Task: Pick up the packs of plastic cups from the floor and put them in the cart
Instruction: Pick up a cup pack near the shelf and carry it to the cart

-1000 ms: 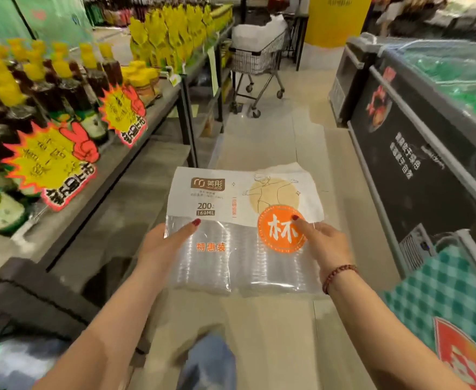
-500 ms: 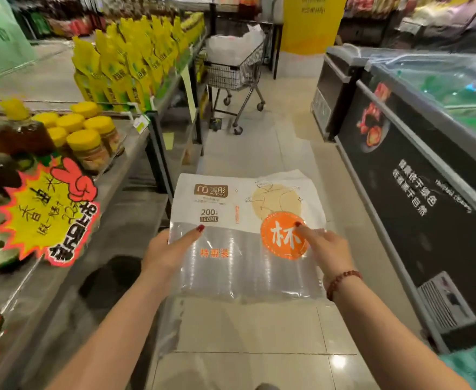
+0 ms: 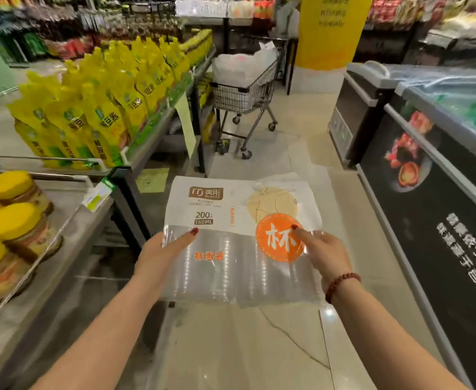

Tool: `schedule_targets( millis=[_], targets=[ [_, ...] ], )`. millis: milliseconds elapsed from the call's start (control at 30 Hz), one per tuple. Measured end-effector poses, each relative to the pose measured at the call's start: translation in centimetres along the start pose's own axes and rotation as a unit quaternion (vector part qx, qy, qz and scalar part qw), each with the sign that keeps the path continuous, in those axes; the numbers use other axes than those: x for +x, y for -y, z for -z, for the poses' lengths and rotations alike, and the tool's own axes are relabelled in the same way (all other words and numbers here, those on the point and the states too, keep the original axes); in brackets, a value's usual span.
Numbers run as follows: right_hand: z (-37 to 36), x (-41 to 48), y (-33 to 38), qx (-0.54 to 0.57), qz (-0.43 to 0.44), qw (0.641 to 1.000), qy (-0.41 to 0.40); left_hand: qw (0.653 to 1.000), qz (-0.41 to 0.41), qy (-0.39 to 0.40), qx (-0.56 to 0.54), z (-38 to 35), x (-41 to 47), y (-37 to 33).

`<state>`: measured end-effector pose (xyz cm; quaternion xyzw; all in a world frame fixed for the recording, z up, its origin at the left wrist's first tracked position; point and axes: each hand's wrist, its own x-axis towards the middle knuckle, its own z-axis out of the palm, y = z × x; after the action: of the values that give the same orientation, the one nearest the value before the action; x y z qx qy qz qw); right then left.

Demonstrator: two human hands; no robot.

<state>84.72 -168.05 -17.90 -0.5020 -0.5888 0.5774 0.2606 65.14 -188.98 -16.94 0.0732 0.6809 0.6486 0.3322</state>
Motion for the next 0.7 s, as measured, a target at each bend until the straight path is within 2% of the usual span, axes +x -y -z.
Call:
schedule_targets(
  millis=[333, 700],
  targets=[
    [-6.0, 19.5, 5.3, 0.014, -0.006, 1.000, -0.022, 0.999, -0.004, -0.013, 0.037, -6.0, 20.1, -6.0],
    [-13.1, 40.4, 15.0, -0.013, -0.012, 0.999, -0.043, 0.999, 0.001, 0.007, 0.047, -12.0, 43.1, -15.9]
  ],
)
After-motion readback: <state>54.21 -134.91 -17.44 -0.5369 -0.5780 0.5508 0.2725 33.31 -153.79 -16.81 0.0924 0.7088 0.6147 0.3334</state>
